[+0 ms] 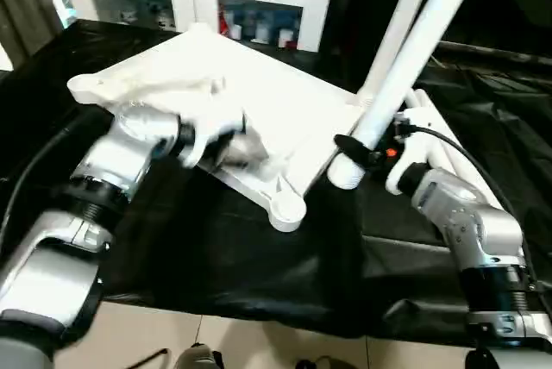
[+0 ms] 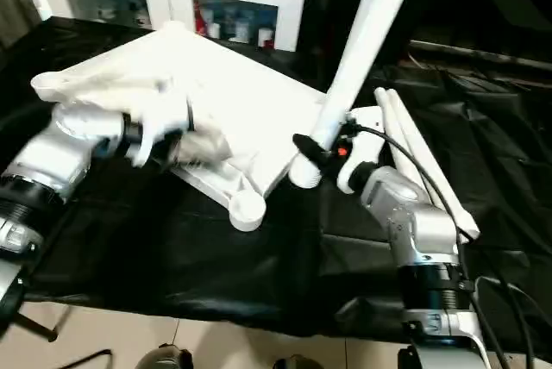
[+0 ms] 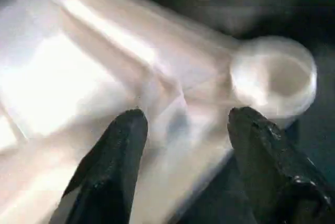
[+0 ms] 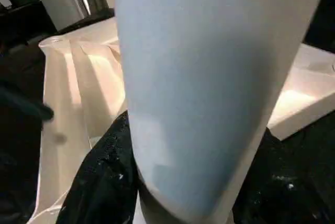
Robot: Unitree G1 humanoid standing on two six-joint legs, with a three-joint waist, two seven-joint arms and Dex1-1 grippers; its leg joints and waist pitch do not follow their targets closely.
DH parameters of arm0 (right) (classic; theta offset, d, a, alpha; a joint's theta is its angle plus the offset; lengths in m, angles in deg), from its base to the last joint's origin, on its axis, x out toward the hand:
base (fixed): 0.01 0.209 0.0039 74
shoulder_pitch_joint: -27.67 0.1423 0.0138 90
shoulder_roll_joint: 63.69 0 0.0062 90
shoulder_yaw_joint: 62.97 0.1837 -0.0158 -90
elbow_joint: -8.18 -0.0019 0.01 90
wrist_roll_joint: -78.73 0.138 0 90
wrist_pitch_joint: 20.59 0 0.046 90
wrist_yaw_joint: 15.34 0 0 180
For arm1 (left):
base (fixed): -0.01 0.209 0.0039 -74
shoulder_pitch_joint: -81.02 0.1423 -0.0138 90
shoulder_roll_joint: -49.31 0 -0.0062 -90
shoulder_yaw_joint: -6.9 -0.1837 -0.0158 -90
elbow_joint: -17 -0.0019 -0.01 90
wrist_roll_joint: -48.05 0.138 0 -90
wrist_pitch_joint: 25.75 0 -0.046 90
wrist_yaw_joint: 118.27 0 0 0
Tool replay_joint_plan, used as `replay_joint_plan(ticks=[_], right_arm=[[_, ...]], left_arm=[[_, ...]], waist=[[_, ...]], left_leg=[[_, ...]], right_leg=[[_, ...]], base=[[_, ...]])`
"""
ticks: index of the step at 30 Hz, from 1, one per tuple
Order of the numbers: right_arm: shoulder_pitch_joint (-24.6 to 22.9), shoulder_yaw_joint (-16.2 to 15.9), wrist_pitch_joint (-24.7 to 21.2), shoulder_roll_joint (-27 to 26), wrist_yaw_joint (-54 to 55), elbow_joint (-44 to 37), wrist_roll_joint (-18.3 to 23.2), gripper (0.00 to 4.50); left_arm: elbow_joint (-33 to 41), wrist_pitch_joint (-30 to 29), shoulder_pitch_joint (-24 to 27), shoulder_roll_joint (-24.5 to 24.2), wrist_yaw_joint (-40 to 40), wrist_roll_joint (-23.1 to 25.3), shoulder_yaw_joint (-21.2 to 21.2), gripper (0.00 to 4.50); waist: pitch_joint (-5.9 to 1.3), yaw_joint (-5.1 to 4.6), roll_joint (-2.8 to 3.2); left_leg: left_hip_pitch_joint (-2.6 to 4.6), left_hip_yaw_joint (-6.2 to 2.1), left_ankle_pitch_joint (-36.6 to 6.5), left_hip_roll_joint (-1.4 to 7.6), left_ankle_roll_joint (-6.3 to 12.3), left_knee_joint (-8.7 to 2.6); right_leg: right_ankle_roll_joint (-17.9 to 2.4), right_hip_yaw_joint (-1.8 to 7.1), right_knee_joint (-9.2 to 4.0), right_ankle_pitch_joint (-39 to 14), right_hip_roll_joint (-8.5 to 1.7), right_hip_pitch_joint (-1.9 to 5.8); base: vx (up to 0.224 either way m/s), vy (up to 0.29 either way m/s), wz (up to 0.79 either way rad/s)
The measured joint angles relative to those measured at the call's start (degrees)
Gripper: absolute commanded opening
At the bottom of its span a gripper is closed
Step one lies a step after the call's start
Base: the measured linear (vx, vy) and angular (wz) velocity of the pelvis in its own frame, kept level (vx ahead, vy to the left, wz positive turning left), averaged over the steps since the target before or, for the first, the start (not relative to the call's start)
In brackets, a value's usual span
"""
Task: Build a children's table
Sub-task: Insert table leg to table base
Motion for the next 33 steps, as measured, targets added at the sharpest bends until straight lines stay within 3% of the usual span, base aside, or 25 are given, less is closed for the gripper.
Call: replay_joint_plan(ticks=[9, 13, 14, 17, 20, 33], right_arm=[[-1.9, -1.1, 0.0, 0.3, -0.1, -1.8, -0.9, 1.9], [-2.0, -1.2, 0.0, 0.6, -0.3, -2.5, -0.9, 1.9], [-2.0, -1.2, 0.0, 0.7, -0.3, -2.6, -1.0, 1.9], [-2.0, -1.2, 0.0, 0.9, -0.3, -2.6, -1.2, 1.9], [-2.3, -1.3, 0.0, 0.9, -0.3, -2.8, -1.3, 1.9], [-4.5, -2.3, 0.2, 1.1, -0.4, -5.0, -1.6, 1.9]], left_arm=[[-12.1, 11.8, -4.8, 2.7, 1.0, 9.2, -6.8, 2.87], [-15.3, 16.2, -6.0, 4.5, 3.4, 11.7, -7.5, 2.87], [-16.4, 17.2, -6.4, 4.9, 4.3, 12.3, -7.6, 2.57], [-19.0, 20.0, -7.1, 7.1, 7.0, 13.6, -8.2, 2.5], [-21.6, 21.2, -7.3, 8.7, 7.9, 14.7, -8.8, 2.1], [-27.3, 23.8, -9.5, 10.9, 8.4, 19.3, -9.9, 1.04]], waist=[[-0.01, 0.56, 0.88], [-0.13, 0.5, 1.24], [-0.15, 0.46, 1.29], [-0.17, 0.45, 1.68], [-0.19, 0.49, 1.78], [-0.24, 0.49, 3.04]], left_leg=[[0.01, 0.04, 0.0, -0.02, 0.02, 0.01], [0.04, 0.04, 0.0, 0.0, 0.02, 0.02], [0.05, 0.04, 0.0, 0.0, 0.02, 0.02], [0.05, 0.05, 0.0, -0.02, 0.02, 0.04], [0.06, 0.04, 0.0, -0.01, 0.02, 0.03], [0.06, 0.02, 0.0, -0.02, 0.05, 0.04]], right_leg=[[-0.1, 0.02, -0.04, 0.0, -0.03, 0.05], [-0.1, 0.01, 0.0, 0.0, -0.02, 0.05], [-0.1, 0.01, 0.0, 0.0, -0.02, 0.05], [-0.1, 0.03, -0.03, 0.1, -0.03, 0.09], [-0.1, 0.01, -0.01, 0.1, -0.02, 0.09], [-0.1, -0.01, -0.14, 0.1, -0.02, 0.18]], base=[[0.0, 0.0, 0.0], [0.0, 0.0, 0.0], [0.0, 0.0, 0.0], [0.0, 0.0, 0.0], [0.0, 0.0, 0.0], [0.0, 0.0, 0.0]])
